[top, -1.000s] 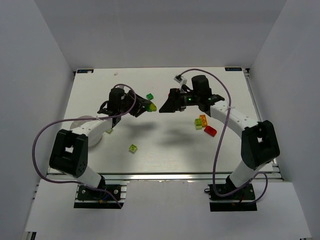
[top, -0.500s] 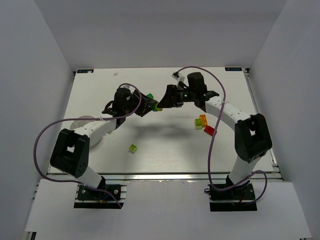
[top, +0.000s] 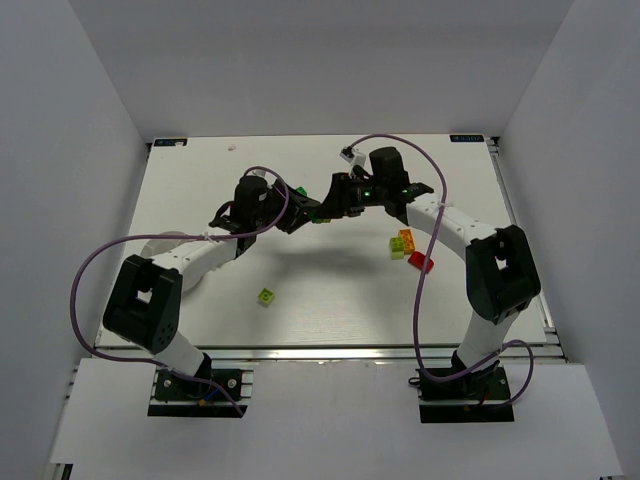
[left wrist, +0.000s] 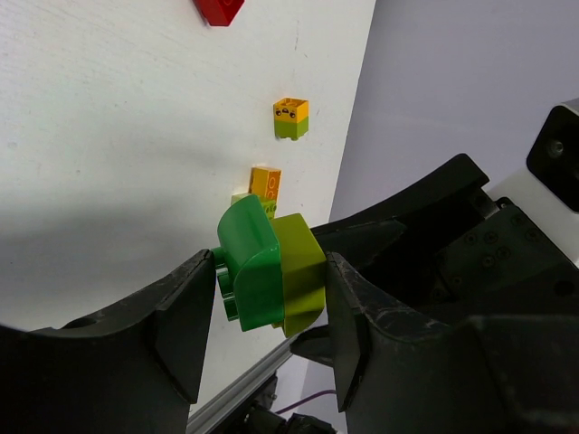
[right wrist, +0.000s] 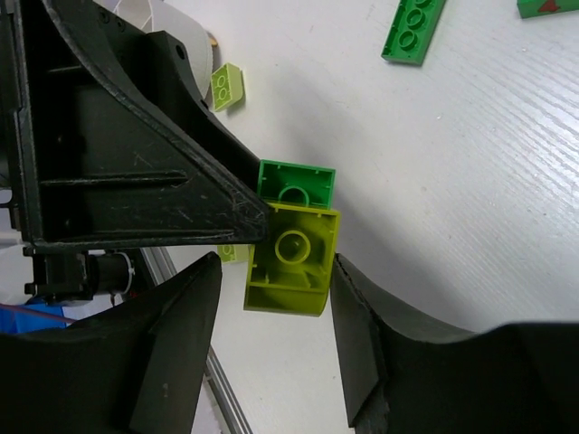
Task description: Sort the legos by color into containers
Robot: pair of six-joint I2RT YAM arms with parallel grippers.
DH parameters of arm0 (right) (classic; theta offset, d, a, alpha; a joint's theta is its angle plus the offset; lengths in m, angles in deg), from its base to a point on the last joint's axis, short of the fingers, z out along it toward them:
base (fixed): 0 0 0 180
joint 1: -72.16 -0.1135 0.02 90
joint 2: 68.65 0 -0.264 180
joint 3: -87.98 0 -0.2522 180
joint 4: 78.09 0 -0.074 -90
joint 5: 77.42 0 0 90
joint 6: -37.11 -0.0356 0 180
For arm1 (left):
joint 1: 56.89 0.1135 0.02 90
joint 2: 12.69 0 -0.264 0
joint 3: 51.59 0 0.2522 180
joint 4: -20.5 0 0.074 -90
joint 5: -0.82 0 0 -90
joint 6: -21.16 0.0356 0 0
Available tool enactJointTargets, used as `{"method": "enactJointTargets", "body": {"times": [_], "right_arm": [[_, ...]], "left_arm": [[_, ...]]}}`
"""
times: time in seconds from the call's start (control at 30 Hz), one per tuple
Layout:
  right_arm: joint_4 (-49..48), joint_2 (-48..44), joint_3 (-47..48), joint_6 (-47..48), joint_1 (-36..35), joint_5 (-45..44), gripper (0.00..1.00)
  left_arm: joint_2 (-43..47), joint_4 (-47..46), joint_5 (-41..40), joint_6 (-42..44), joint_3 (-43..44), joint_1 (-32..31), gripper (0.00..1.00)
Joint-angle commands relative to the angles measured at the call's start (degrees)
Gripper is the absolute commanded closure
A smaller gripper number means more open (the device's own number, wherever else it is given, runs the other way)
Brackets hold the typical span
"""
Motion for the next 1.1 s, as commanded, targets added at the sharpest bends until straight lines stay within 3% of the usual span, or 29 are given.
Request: {"method": "enactJointTargets", "body": {"times": [0.0,0.3,0.4,0.47,0.63,1.07], "right_arm": [[-1.45,0.40,2.30,1.27,-0.21,-0.57,0.44],[-1.88,0.31,2.13,1.63,-0.21,-0.21,0.84],[-1.89,-0.04,1.86,1.63,-0.21,-0.04,1.00],[-1.97,-0.48,1.60,1.63,-0.21,0.31,1.00],[-2.24,-1.62,0.72,2.33,-0.12,1.01,1.00],[-1.18,-5.13,-2.00,10.14,1.19,6.19,1.00]], "left_arm": [[0.28,-1.92,-0.69,-0.36,1.27,-0.49,0.77],[0.54,-1.74,-0.95,-0.27,1.36,-0.49,0.75],[1.42,-1.83,-1.83,-0.10,1.01,-0.50,0.58],[2.74,-1.57,-3.23,0.34,0.92,-0.49,0.41],[4.94,0.37,-6.05,1.84,1.62,-0.49,0.25],[8.72,4.24,-8.95,5.00,1.88,1.00,0.22]]}}
